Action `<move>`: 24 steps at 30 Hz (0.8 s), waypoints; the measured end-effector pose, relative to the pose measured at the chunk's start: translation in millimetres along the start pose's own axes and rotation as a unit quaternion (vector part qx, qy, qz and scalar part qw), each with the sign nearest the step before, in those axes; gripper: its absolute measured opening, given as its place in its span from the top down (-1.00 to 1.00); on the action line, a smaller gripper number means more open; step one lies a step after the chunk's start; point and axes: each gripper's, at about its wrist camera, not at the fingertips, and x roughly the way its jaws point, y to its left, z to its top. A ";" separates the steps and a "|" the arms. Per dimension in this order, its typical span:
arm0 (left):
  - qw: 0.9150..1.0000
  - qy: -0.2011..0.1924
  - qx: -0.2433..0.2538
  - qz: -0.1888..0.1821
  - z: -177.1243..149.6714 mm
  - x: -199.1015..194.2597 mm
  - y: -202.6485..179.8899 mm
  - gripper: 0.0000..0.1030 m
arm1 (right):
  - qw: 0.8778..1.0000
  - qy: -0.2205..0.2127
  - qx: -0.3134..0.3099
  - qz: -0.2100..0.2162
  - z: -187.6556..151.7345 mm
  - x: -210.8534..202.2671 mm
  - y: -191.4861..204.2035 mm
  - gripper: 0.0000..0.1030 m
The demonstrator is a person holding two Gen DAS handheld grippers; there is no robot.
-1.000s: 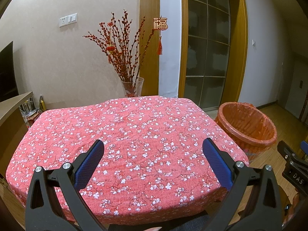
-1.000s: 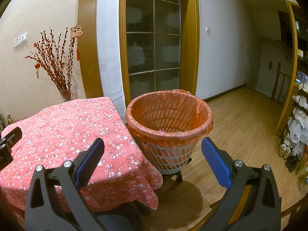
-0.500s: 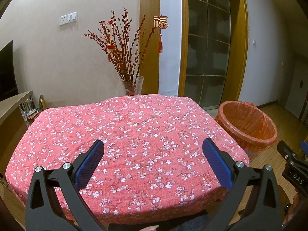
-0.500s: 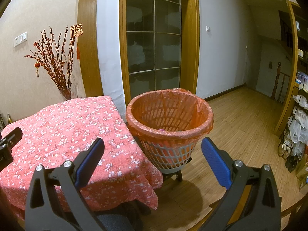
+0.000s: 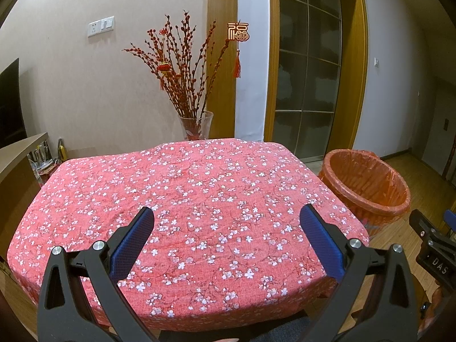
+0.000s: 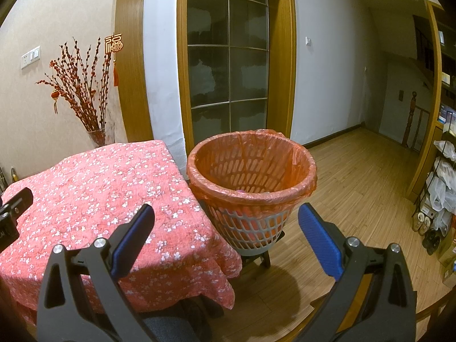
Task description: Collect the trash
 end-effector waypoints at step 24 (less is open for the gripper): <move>1.000 0.007 0.000 -0.001 0.6 2.5 -0.5 -0.96 | 1.000 0.005 -0.003 0.005 -1.5 4.1 -1.0 -0.91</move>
